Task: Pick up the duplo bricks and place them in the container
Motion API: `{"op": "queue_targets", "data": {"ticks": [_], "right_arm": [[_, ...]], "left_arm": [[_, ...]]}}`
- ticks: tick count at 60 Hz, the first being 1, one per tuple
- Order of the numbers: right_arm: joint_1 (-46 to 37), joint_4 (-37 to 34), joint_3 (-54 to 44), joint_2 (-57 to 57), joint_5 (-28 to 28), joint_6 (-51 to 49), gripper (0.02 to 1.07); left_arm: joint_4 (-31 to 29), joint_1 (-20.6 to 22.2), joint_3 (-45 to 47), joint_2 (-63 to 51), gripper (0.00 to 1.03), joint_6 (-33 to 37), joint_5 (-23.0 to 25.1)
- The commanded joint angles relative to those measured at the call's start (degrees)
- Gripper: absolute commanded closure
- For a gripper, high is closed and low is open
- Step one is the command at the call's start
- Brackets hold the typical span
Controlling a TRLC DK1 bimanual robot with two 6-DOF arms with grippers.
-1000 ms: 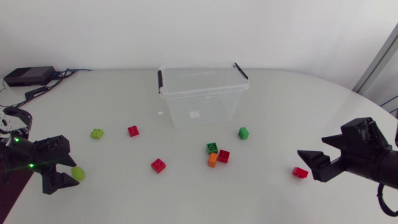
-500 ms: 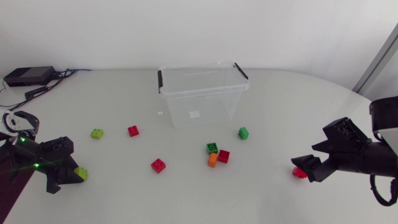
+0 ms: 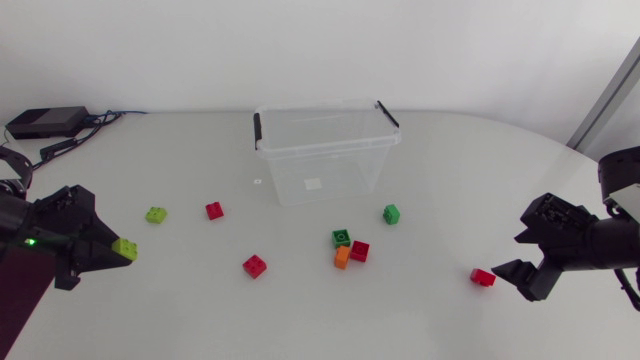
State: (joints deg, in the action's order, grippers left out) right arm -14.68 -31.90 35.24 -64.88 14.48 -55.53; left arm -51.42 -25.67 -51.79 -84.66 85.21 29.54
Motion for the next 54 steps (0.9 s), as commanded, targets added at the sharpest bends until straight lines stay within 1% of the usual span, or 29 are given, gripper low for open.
{"op": "queue_targets", "data": {"ticks": [1, 5, 10, 16, 23, 25, 37, 45, 54], "right_arm": [[1.8, -0.4, -3.0, 0.2, -2.4, -3.6, 0.10], [3.3, 0.3, -4.6, 1.3, -4.2, -3.8, 0.10], [6.0, 1.8, -6.9, 2.6, -7.7, -4.0, 0.10], [8.2, 4.6, -9.4, 3.3, -10.8, -4.1, 0.10], [9.8, 5.8, -10.5, 3.8, -12.4, -3.8, 0.12], [10.5, 6.4, -10.9, 4.0, -12.8, -3.5, 0.12], [14.1, 11.5, -13.1, 1.9, -16.9, -2.4, 0.13], [14.8, 14.0, -13.7, -0.2, -17.9, -2.2, 0.16], [15.4, 17.8, -14.6, -3.8, -18.9, -2.0, 0.17]], "left_arm": [[-1.2, 1.0, -2.7, 2.3, 0.69, -1.5, 2.5], [-1.1, 2.2, -3.6, 3.0, 0.69, -3.6, 3.9], [-0.8, 4.0, -4.5, 3.5, 0.69, -6.1, 5.2], [0.7, 6.2, -6.1, 3.9, 0.69, -10.1, 5.9], [1.5, 8.5, -8.0, 3.9, 0.69, -13.1, 6.5], [1.7, 9.8, -8.6, 3.9, 0.69, -14.2, 6.6], [6.2, 15.0, -10.2, 4.2, 0.69, -21.9, 6.9], [9.3, 18.7, -11.4, 4.0, 0.69, -26.9, 6.9], [12.7, 22.0, -13.4, 2.7, 0.69, -31.2, 6.9]]}}
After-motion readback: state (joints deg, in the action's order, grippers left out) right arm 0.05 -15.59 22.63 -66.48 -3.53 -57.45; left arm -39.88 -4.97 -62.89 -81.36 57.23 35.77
